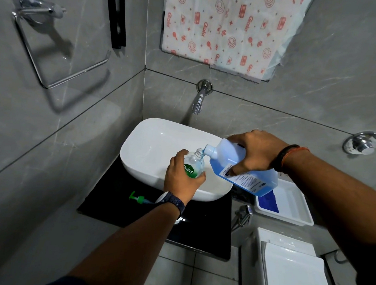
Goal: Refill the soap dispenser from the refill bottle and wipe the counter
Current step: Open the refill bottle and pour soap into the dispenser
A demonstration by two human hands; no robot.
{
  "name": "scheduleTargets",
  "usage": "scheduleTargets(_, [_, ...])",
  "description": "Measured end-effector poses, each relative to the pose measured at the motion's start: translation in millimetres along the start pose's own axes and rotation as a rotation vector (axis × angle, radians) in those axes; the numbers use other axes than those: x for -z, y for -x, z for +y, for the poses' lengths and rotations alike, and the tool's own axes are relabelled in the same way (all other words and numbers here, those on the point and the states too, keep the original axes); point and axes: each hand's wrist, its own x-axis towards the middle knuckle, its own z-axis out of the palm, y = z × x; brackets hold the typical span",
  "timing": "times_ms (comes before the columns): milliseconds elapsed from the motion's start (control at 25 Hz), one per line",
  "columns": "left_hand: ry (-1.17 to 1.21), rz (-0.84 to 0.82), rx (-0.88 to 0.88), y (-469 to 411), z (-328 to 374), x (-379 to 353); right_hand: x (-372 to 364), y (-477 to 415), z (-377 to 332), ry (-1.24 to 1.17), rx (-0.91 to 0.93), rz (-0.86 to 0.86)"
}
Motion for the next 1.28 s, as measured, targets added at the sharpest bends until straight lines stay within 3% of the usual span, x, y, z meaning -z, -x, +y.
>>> scheduleTargets(1280, [0.018, 0.036, -0.023, -5.1, 4.7, -2.5, 10.8, 2.1, -0.8, -0.016, 0.009, 0.014])
